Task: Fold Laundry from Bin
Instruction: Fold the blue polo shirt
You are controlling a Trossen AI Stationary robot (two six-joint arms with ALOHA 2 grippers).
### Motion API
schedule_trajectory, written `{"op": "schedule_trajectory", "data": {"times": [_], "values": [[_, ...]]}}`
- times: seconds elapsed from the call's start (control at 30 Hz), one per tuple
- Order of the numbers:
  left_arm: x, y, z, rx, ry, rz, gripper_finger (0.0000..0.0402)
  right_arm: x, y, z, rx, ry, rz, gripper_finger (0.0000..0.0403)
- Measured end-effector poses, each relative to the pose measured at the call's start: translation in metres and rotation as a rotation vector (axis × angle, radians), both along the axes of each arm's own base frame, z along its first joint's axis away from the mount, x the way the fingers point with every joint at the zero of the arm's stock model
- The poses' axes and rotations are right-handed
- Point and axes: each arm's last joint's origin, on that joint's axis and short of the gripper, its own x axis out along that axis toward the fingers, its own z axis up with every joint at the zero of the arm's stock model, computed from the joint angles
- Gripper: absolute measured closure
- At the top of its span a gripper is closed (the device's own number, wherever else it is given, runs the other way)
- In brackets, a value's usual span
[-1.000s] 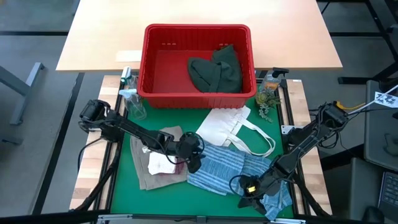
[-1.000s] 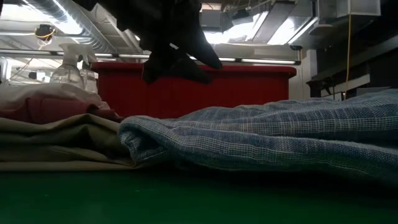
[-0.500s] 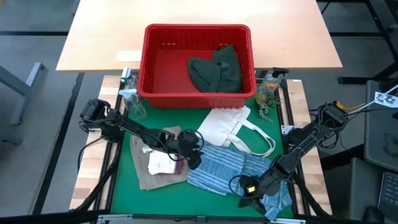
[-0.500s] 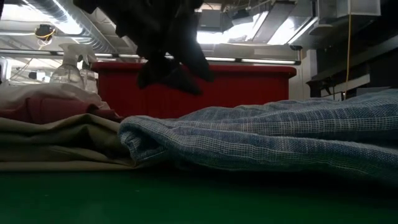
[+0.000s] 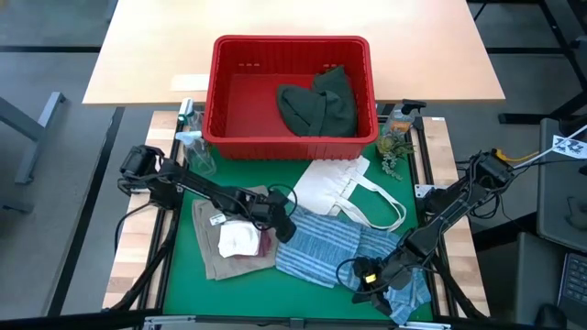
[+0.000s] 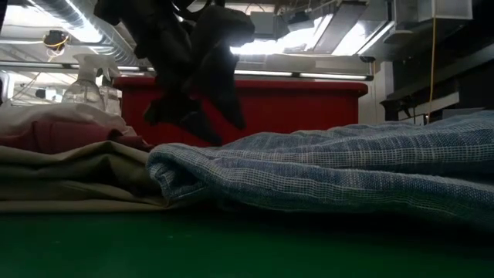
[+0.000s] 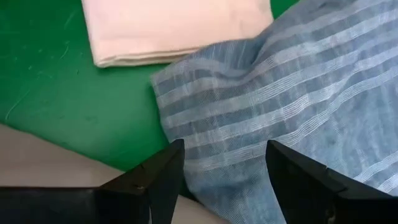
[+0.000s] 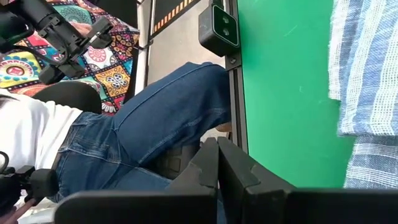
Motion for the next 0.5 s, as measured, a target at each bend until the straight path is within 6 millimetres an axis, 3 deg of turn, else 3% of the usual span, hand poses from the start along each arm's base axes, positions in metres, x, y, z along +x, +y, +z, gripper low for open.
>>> {"op": "schedule_trajectory", "data": {"times": [0.5], "values": [[0.006,-0.019,-0.044,-0.101,0.113,-0.033,0.0185,-0.001,-0.001,-0.003,-0.021,0.023,0.001,0.0402]]}}
